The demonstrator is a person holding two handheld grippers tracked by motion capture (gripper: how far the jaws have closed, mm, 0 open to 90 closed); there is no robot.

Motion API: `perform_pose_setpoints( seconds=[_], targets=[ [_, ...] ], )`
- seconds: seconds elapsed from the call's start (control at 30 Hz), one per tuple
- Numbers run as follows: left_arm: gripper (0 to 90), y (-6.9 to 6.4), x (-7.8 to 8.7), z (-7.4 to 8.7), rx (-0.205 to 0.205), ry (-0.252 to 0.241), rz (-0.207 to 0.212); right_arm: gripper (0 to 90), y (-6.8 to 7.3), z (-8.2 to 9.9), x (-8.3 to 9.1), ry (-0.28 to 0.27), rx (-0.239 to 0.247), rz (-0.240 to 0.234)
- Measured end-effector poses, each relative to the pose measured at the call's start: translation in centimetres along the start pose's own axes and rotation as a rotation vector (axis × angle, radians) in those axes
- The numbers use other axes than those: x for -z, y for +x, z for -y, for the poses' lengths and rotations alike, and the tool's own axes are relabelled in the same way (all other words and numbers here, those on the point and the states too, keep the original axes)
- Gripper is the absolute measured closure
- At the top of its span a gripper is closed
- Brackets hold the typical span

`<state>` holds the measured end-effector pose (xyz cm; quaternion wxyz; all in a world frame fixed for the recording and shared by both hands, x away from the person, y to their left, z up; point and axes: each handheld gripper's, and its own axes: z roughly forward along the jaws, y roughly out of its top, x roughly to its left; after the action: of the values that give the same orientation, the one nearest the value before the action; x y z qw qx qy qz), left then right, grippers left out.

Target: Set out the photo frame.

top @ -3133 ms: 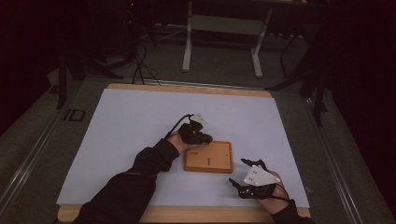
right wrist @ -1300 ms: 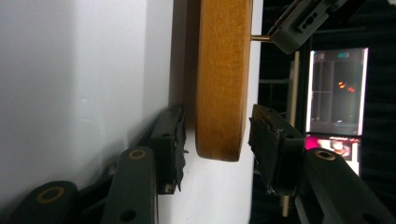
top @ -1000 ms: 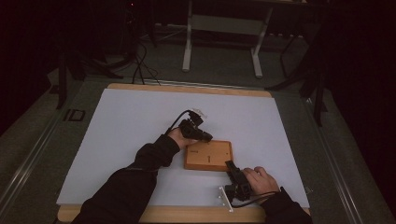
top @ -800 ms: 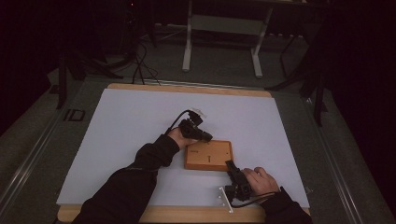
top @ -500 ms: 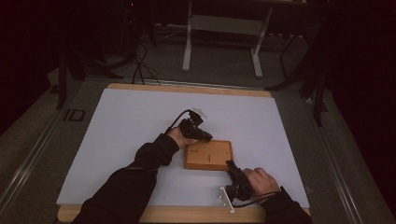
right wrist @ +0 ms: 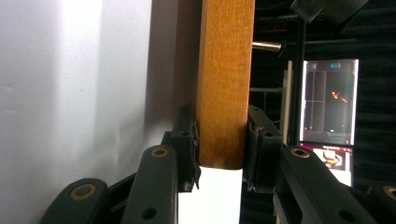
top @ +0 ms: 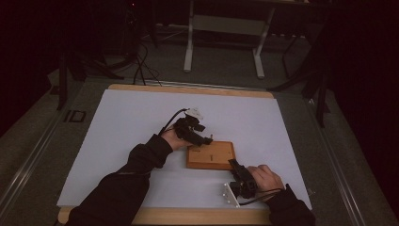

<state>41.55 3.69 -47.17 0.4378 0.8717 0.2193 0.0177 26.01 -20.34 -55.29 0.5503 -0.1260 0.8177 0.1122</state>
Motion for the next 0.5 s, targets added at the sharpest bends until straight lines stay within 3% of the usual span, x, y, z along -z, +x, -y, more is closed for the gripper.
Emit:
perform_pose_setpoints(
  seconds=[0.07,0.27,0.5],
  targets=[
    [19.5,-0.1,0.5,0.1,0.0,-0.012,0.018,69.5,-0.4,0.1,0.0,-0.005,-0.012,-0.004],
    [7.7,-0.4,1.6,0.6,-0.014,-0.05,0.006,69.6,-1.7,0.4,0.0,-0.022,-0.033,-0.056],
    [7.3,-1.1,3.3,1.6,-0.039,-0.082,-0.02,69.9,-3.9,0.8,-0.1,-0.042,-0.075,-0.147]
  ],
)
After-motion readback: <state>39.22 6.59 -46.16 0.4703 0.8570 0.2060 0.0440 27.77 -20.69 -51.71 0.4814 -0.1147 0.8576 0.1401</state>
